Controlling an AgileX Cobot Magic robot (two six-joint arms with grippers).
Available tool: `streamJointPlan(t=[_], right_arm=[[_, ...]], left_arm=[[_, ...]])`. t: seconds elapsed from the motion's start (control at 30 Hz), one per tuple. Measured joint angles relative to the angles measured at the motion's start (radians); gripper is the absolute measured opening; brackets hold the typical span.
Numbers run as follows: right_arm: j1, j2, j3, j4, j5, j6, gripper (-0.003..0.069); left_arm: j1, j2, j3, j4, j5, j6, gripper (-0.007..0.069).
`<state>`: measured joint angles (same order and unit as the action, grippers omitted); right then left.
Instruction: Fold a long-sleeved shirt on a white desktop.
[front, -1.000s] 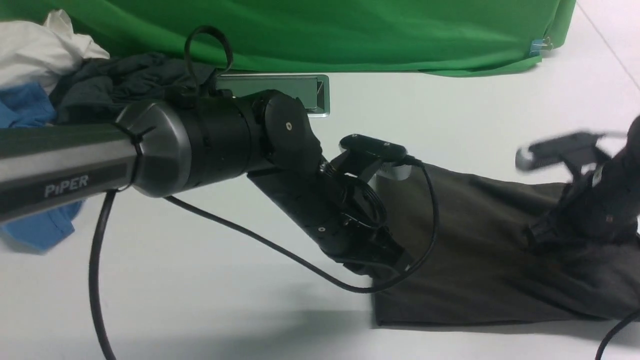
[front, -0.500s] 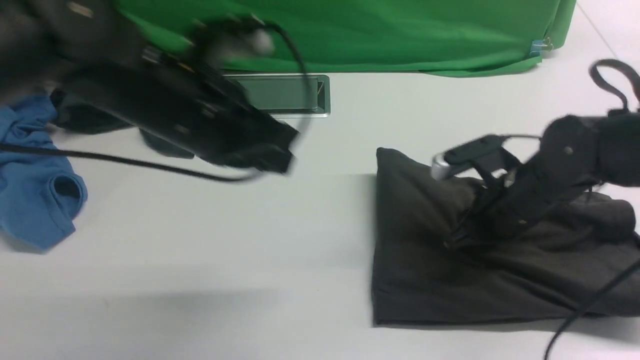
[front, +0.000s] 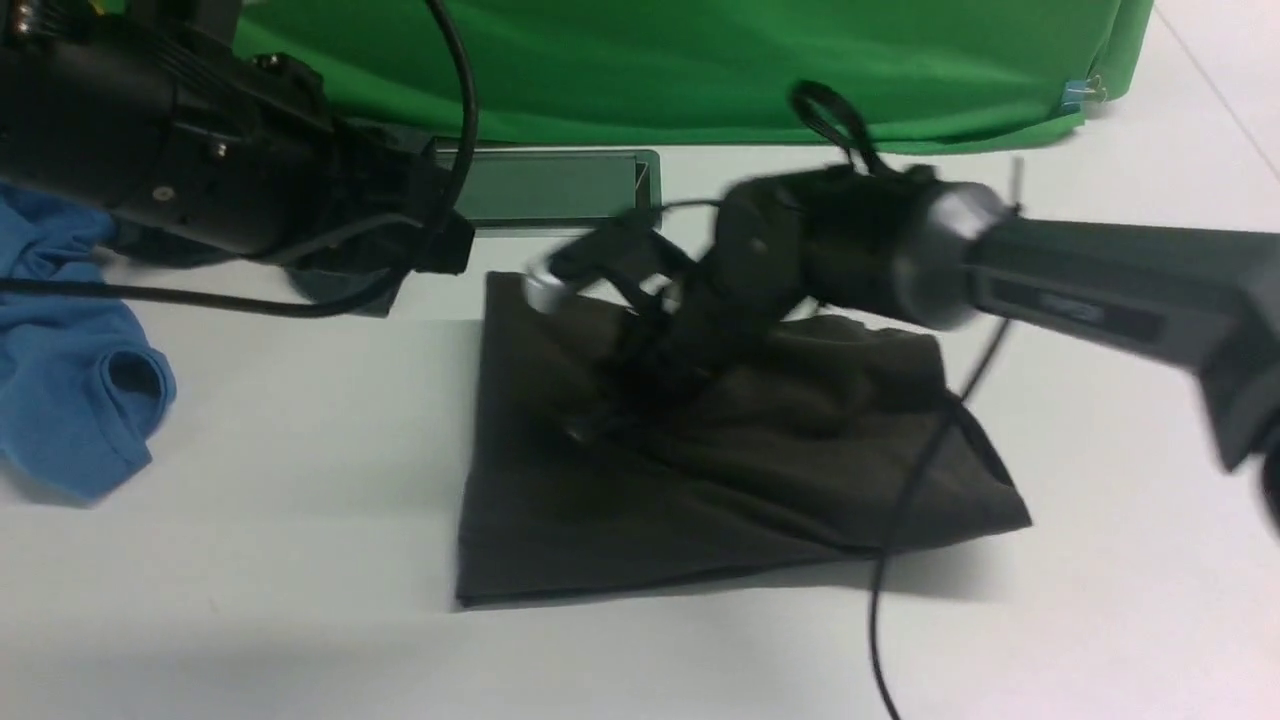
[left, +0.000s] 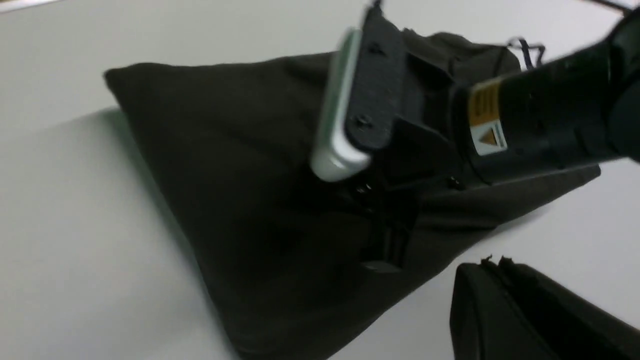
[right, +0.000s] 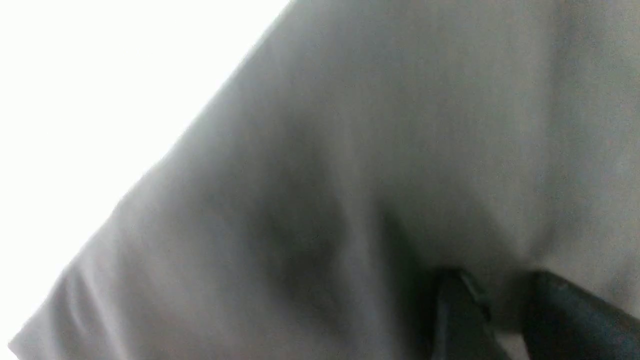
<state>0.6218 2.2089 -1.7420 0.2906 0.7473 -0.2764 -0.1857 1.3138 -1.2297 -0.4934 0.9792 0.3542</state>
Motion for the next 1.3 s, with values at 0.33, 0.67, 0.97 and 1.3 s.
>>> streamJointPlan(t=[0.33,0.67,0.97,1.3], right_arm=[[-0.106,-0.111,-0.116,-0.001,0.034,0.046,0.0235],[-0.376,-0.383,-0.117,-0.012,0.24,0.025,0.0143],[-0.429,-0.645,-0.014,-0.064,0.296,0.093,0.0027],[-0.42,-1.266,0.755,-0.069,-0.225,0.075,0.0026]], left_arm=[[0.0,-0.001,0.0,0.007,0.014,-0.011,0.002],[0.001,-0.061,0.091,0.008,-0.039,-0.006,0.002],[0.001,-0.18,0.098,0.011,-0.046,0.005,0.002],[0.001,-0.471,0.183,0.266,0.198,-0.187,0.002]])
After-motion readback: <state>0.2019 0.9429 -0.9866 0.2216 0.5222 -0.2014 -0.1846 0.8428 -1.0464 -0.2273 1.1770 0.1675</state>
